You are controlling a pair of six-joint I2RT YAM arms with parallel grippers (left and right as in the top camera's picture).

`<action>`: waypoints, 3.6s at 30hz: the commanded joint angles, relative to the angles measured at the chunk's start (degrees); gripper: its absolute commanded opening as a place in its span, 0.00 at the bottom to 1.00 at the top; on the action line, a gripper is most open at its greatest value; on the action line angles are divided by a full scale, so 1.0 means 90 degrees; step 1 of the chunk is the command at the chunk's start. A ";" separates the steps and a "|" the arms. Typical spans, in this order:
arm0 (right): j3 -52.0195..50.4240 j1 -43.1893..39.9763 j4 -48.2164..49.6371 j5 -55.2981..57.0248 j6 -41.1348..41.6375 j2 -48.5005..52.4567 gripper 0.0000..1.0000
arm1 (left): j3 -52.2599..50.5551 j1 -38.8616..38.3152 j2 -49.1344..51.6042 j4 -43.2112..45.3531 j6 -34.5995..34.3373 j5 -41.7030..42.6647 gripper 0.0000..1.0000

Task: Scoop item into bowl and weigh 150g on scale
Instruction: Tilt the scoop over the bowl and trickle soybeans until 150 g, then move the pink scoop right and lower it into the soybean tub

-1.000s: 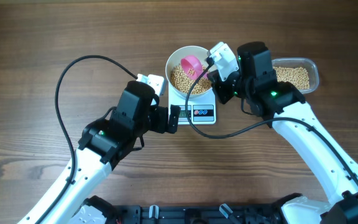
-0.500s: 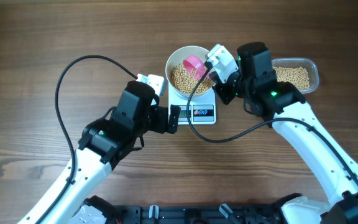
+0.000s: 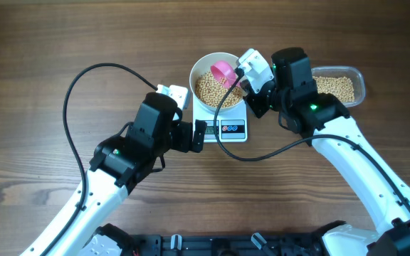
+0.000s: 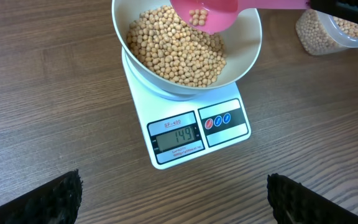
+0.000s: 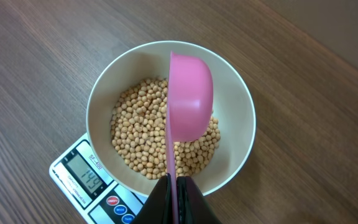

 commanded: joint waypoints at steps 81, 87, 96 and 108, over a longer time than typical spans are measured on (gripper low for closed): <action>0.0068 -0.3451 0.0551 -0.2739 0.4187 -0.0610 0.04 | 0.0097 -0.0029 0.0039 0.0022 0.0010 0.0056 1.00; 0.0066 -0.5042 -0.0168 -0.2735 0.4932 -0.0816 0.04 | 0.0095 -0.0029 0.0039 0.0022 0.0007 0.0056 1.00; 0.0066 -0.5484 -0.2144 -0.0726 0.5435 -0.0784 0.04 | 0.0095 -0.0029 0.0039 0.0022 0.0007 0.0053 1.00; 0.0066 -0.5481 -0.1853 -0.1736 0.6198 0.0267 0.04 | 0.0097 -0.0029 0.0039 0.0022 0.0007 0.0056 1.00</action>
